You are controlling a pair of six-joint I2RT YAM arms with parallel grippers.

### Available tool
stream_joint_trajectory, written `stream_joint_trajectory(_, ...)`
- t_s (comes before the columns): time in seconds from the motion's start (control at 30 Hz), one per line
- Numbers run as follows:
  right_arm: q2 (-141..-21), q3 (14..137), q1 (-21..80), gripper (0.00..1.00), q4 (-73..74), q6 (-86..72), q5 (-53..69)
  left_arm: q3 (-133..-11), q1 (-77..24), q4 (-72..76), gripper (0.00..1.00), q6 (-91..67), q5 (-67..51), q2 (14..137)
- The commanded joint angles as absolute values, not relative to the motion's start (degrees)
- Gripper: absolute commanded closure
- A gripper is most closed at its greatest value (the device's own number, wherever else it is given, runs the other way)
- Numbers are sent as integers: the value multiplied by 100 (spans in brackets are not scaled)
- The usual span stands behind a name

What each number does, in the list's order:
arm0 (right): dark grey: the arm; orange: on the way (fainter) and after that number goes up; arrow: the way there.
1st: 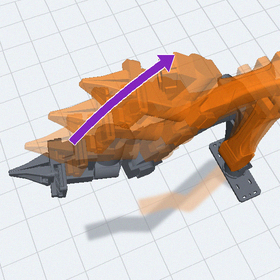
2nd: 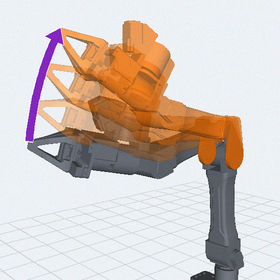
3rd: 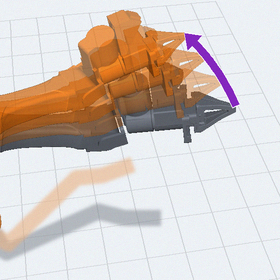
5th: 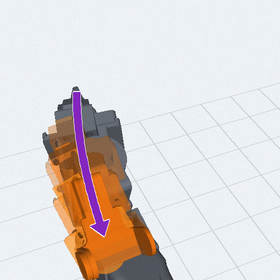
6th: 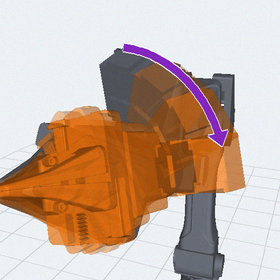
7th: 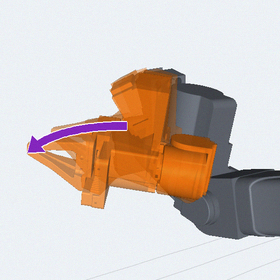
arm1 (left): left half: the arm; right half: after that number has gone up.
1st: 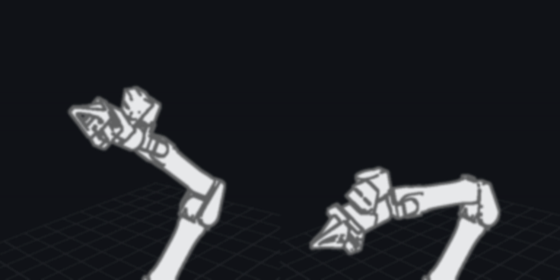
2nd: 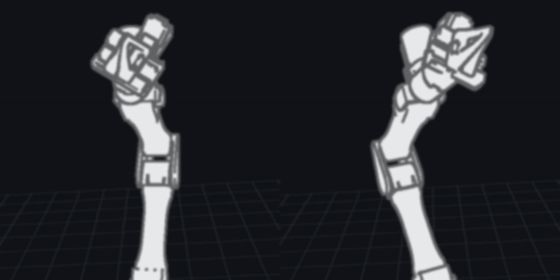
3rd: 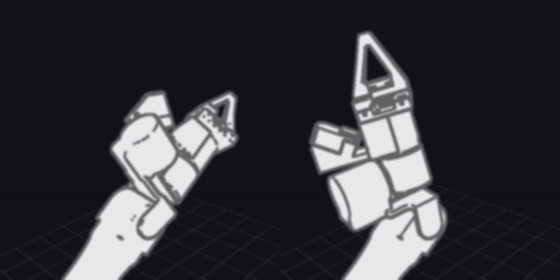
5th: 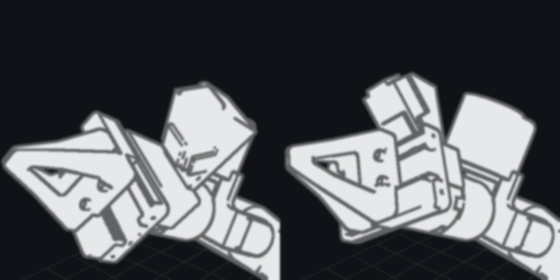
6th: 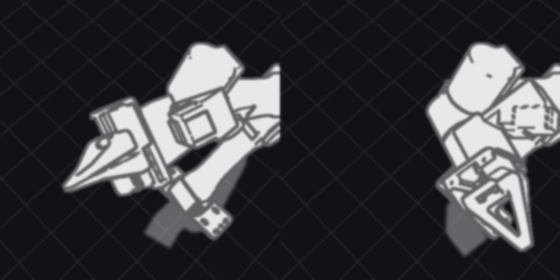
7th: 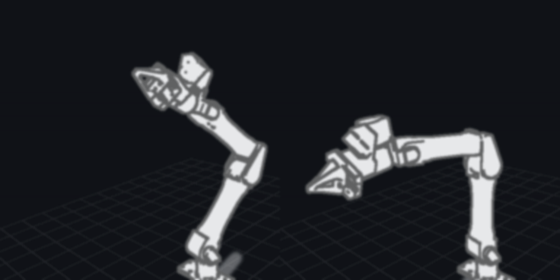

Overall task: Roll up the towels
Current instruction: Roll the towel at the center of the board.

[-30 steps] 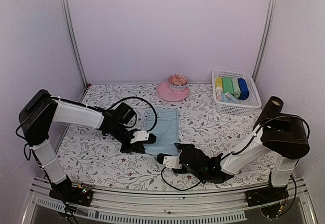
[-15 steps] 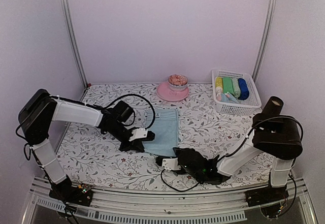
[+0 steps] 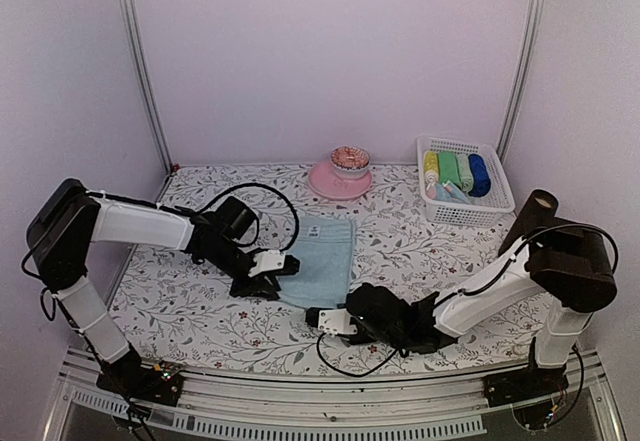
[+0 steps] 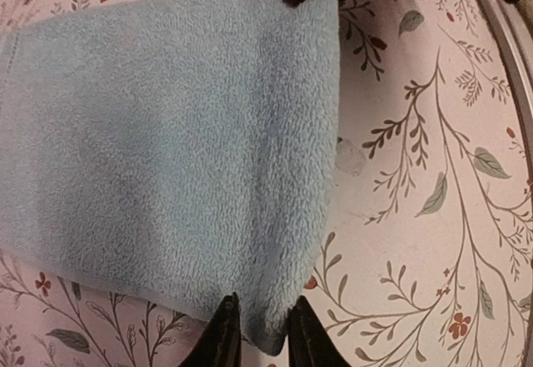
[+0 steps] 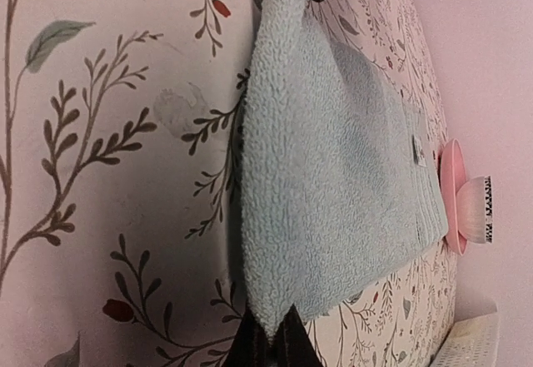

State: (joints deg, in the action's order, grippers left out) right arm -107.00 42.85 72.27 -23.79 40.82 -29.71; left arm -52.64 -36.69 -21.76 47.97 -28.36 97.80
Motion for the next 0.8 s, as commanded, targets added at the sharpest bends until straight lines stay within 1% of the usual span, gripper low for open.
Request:
stream_joint_trajectory(0.0,-10170,4626,7094,97,-1044,3185,-1904,-5078,-3586,-2140,79,4840,-2855,9493)
stream_joint_trajectory(0.07,-10114,4741,7000,97,-773,2933,-1586,-5078,-3594,-2197,75,4851,-2885,9496)
stream_joint_trajectory(0.2,-10207,5094,6738,97,-161,2552,-1064,-5044,-3586,-2193,56,4895,-2904,9415)
stream_joint_trajectory(0.27,-10300,5191,6632,98,-22,2409,-953,-4995,-3584,-2134,54,4892,-2953,9361)
stream_joint_trajectory(0.33,-10375,5281,6530,98,154,2275,-799,-4985,-3586,-2118,56,4893,-2966,9384)
stream_joint_trajectory(0.4,-10413,5362,6423,98,296,2160,-581,-4999,-3586,-2111,64,4880,-2940,9455)
stream_joint_trajectory(0.43,-10431,5400,6384,98,358,2090,-471,-5008,-3588,-2110,69,4872,-2936,9493)
stream_joint_trajectory(0.47,-10456,5435,6338,98,405,2049,-406,-5017,-3586,-2107,72,4858,-2930,9520)
stream_joint_trajectory(0.53,-10483,5505,6276,97,493,1978,-287,-5025,-3586,-2075,73,4833,-2935,9564)
stream_joint_trajectory(0.6,-10532,5577,6186,98,570,1908,-170,-5034,-3586,-2047,76,4815,-2939,9566)
stream_joint_trajectory(0.67,-10574,5645,6090,98,652,1825,-106,-5030,-3586,-1958,84,4731,-2913,9555)
stream_joint_trajectory(0.77,-10600,5733,5986,98,732,1730,5,-5048,-3586,-1872,92,4632,-2881,9568)
